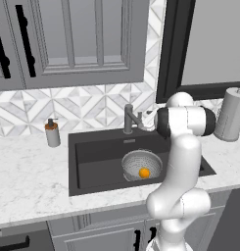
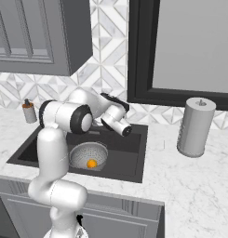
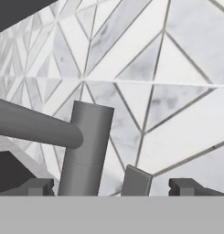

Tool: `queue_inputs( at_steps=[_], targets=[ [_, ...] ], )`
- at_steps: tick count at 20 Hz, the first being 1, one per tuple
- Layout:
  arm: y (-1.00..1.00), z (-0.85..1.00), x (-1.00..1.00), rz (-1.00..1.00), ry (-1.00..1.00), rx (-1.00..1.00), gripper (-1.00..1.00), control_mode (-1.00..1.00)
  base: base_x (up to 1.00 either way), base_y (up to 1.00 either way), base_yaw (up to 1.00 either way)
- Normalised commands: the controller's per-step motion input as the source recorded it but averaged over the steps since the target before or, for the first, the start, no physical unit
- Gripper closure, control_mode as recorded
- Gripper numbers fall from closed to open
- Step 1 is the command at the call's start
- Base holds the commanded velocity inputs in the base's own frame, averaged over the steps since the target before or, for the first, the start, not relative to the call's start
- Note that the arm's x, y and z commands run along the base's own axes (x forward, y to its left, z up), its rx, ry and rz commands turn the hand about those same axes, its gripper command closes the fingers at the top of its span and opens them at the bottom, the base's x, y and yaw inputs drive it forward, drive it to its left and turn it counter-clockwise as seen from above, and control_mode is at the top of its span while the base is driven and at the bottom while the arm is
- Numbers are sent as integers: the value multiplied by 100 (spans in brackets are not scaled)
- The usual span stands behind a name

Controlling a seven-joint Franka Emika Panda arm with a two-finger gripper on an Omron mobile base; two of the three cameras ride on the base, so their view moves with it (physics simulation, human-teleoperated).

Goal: Put the colander in the sink, put the orange in the colander, and turn on the sink faucet and pour water over the colander.

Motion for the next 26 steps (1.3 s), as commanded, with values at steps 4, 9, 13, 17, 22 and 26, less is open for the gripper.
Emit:
queue_inputs(
  at_steps=[4,9,13,17,22,26],
  targets=[
    [0,-2,11,-1,-1,0,-100,-100,0,0,0],
    [0,0,15,-1,0,0,-100,-100,0,0,0],
    [0,0,17,-1,0,0,-100,-100,0,0,0],
    [0,-1,13,-1,0,0,-100,-100,0,0,0],
    [0,-10,11,-2,0,0,-100,-100,0,0,0],
    [0,-4,14,-1,0,0,-100,-100,0,0,0]
  ],
)
